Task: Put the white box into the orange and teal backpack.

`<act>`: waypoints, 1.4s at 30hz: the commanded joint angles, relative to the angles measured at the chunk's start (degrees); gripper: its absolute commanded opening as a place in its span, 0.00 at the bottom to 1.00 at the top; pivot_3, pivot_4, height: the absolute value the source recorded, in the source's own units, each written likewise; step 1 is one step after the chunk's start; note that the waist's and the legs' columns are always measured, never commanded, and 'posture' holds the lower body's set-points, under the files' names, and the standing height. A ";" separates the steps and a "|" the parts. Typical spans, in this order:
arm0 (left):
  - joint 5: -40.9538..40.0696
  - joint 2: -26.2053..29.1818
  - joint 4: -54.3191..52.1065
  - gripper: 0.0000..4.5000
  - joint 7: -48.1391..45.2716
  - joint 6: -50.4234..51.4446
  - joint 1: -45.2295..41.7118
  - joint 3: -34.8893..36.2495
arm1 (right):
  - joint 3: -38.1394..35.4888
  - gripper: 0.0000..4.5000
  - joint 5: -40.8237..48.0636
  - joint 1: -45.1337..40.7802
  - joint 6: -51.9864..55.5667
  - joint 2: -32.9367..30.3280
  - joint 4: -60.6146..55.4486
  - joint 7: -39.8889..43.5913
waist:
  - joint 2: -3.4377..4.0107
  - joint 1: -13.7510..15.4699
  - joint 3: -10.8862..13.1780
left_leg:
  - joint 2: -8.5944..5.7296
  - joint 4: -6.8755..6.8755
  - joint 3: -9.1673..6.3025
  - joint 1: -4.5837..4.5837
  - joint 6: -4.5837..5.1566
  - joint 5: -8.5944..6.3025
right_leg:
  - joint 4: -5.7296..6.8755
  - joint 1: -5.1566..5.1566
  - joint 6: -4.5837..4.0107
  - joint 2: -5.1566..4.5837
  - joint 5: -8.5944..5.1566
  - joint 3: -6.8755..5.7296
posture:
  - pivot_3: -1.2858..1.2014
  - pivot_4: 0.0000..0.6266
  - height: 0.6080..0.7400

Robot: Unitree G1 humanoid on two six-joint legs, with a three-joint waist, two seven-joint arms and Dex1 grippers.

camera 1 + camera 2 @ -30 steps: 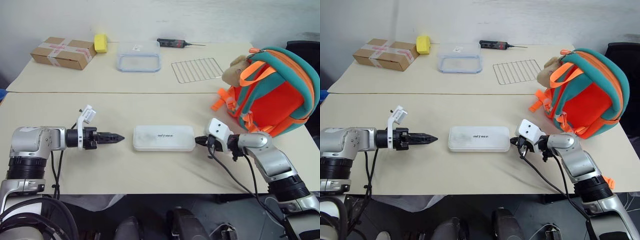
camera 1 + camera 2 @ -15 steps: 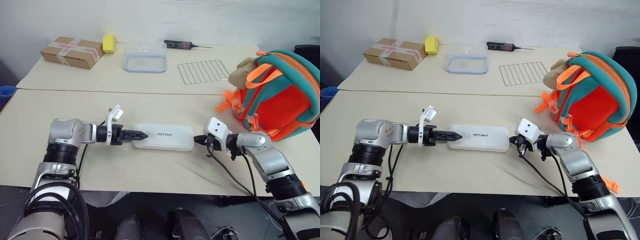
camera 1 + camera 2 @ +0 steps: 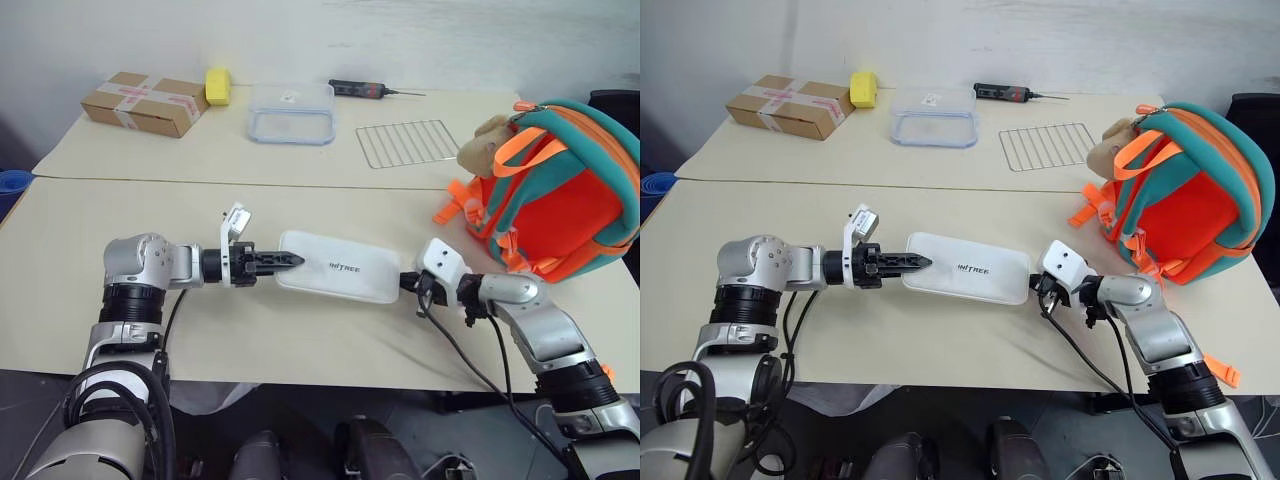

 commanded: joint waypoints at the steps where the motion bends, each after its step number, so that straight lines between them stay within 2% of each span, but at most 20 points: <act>1: -5.59 -0.64 -5.74 0.28 -1.84 2.89 1.52 1.59 | -3.10 0.00 2.37 1.44 2.06 0.51 -4.76 -1.09 | 0.00 -0.04 0.00 | 0.00 -0.02 0.00 0.00 0.00 0.00 | 0.00 -0.01 0.00 0.01 0.00 0.00 | 0.52 0.24 1.00; 2: -6.26 -0.64 -6.77 0.28 -1.42 3.18 1.90 2.64 | -4.48 0.00 3.10 2.48 3.01 0.04 -5.80 -1.37 | 0.00 -0.05 0.00 | 0.00 -0.03 -0.01 -0.03 -0.01 0.00 | 0.00 -0.04 0.00 0.01 0.00 0.00 | 0.52 0.24 1.00; 5: -8.15 -1.03 -8.37 0.28 1.25 4.41 1.91 7.84 | -12.40 0.13 8.63 7.24 8.44 -1.74 -10.68 -1.62 | 0.01 0.01 0.01 | 0.00 0.00 -0.05 -0.16 -0.01 0.00 | 0.02 -0.13 0.00 0.01 0.00 -0.03 | 0.52 0.24 1.00; 12: -12.33 -0.91 -13.93 0.28 9.67 4.85 -0.46 24.00 | -38.99 0.65 22.88 16.78 23.18 -4.26 -22.26 -6.63 | 0.01 -0.07 0.01 | 0.01 0.12 -0.24 -0.53 -0.01 0.00 | 0.02 -0.34 0.00 0.01 0.00 -0.19 | 0.52 0.24 1.00; 15: -13.62 -1.35 -16.81 0.28 13.76 4.93 -1.37 28.49 | -44.53 0.85 26.16 15.96 27.07 -4.12 -23.67 -10.36 | 0.01 -0.10 0.01 | 0.01 0.12 -0.29 -0.53 -0.02 0.01 | 0.02 -0.33 0.00 0.02 0.00 -0.23 | 0.52 0.24 1.00; 17: -15.30 -0.85 -20.01 0.28 14.26 5.15 -1.35 28.71 | -45.15 1.00 27.56 12.60 29.01 -2.83 -23.09 -14.44 | 0.01 -0.16 0.01 | 0.00 0.12 -0.30 -0.53 -0.03 0.00 | 0.01 -0.32 0.00 0.02 0.00 -0.24 | 0.52 0.24 1.00; 20: -16.15 1.78 -25.03 0.28 12.61 2.51 -1.05 24.85 | -43.08 1.00 28.34 3.24 31.70 2.21 -18.12 -23.27 | -0.02 -0.73 0.03 | 0.00 0.16 -0.29 -0.55 -0.06 0.02 | 0.04 -0.35 0.01 0.03 0.01 -0.23 | 0.52 0.24 1.00; 24: -15.81 3.18 -23.45 0.28 12.16 -2.72 -3.19 23.56 | -41.84 1.00 29.52 -6.45 32.49 8.51 -11.20 -29.91 | 0.04 -1.12 0.05 | 0.00 0.08 -0.32 -0.53 -0.11 0.05 | 0.02 -0.34 0.01 0.04 0.01 -0.26 | 0.52 0.24 1.00; 30: -14.30 5.24 -21.70 0.28 13.10 -9.74 -5.04 21.94 | -36.49 1.00 24.37 -14.16 22.40 10.96 1.69 -30.83 | 0.06 -1.55 0.06 | -0.01 0.07 -0.24 -0.81 -0.11 0.06 | 0.04 -0.68 0.01 0.04 0.01 -0.23 | 0.52 0.24 1.00; 33: -14.23 5.66 -21.35 0.28 14.75 -11.55 -4.80 22.21 | -34.12 0.79 22.87 -14.80 18.17 10.33 4.58 -28.63 | 0.06 -1.62 0.06 | -0.01 0.06 -0.22 -0.81 -0.10 0.06 | 0.06 -0.72 0.01 0.04 0.01 -0.22 | 0.52 0.24 1.00; 39: -15.29 6.76 -21.21 0.28 16.74 -12.94 -3.77 22.89 | -31.42 0.32 19.82 -15.14 14.05 9.23 9.61 -28.52 | 0.07 -1.71 0.07 | 0.00 0.05 -0.20 -0.83 -0.10 0.07 | 0.09 -0.76 0.01 0.04 0.01 -0.18 | 0.52 0.24 1.00; 40: -15.55 6.91 -21.30 0.28 16.91 -13.03 -3.62 22.93 | -31.33 0.27 19.75 -15.43 13.77 9.53 10.26 -28.85 | 0.07 -1.68 0.07 | 0.00 0.02 -0.19 -0.83 -0.10 0.07 | 0.09 -0.77 0.01 0.04 0.01 -0.17 | 0.52 0.24 1.00; 42: -15.87 7.08 -21.52 0.28 17.26 -13.18 -3.37 22.89 | -31.60 0.27 20.01 -15.89 13.31 10.32 11.08 -29.52 | 0.07 -1.65 0.07 | 0.00 0.02 -0.18 -0.84 -0.10 0.07 | 0.10 -0.79 0.01 0.04 0.01 -0.17 | 0.52 0.24 1.00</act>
